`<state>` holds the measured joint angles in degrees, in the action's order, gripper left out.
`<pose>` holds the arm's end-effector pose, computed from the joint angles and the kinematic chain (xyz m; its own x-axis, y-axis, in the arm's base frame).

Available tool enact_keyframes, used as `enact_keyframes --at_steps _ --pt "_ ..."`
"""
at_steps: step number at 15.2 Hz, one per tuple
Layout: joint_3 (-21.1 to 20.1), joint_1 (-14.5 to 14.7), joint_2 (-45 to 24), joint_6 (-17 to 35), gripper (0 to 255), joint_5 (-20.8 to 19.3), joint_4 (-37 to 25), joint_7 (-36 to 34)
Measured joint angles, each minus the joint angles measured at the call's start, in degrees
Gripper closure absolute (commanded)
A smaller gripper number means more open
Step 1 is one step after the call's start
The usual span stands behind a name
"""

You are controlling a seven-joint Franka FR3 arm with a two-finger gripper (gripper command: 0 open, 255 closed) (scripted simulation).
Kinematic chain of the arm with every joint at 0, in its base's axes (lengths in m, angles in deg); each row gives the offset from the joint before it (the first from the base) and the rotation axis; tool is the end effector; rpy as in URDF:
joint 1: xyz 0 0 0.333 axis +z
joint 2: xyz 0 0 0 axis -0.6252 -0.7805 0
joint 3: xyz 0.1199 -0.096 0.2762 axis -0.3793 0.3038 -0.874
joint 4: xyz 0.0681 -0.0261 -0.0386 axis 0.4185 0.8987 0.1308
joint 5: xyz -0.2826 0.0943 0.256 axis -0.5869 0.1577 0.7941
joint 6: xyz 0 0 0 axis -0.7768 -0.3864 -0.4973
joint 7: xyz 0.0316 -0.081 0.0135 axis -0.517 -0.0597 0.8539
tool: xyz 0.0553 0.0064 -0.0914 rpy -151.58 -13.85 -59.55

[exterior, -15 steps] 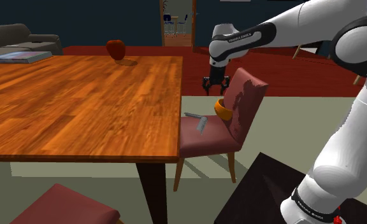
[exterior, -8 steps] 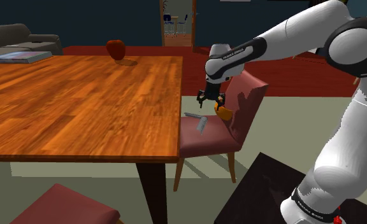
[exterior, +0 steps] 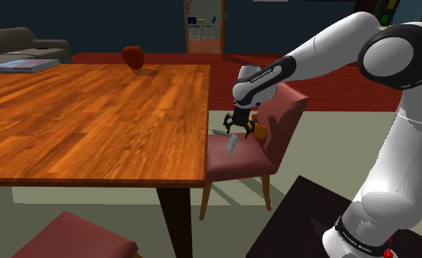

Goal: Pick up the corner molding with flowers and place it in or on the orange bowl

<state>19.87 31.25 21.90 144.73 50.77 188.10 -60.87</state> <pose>0.5463 -0.1094 0.3453 0.3809 -0.9219 -0.0711 -0.9238 -0.3761 -0.0721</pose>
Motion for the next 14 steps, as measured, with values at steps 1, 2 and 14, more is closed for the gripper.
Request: enact_keyframes --at_steps 1,2,14 --pt "-0.1 0.1 -0.5 1.0 0 0.2 0.5 0.1" --pt "-0.1 0.1 -0.9 1.4 0 0.3 0.6 0.1" --pt "-0.2 0.1 -1.1 1.8 255 0.4 0.6 0.2"
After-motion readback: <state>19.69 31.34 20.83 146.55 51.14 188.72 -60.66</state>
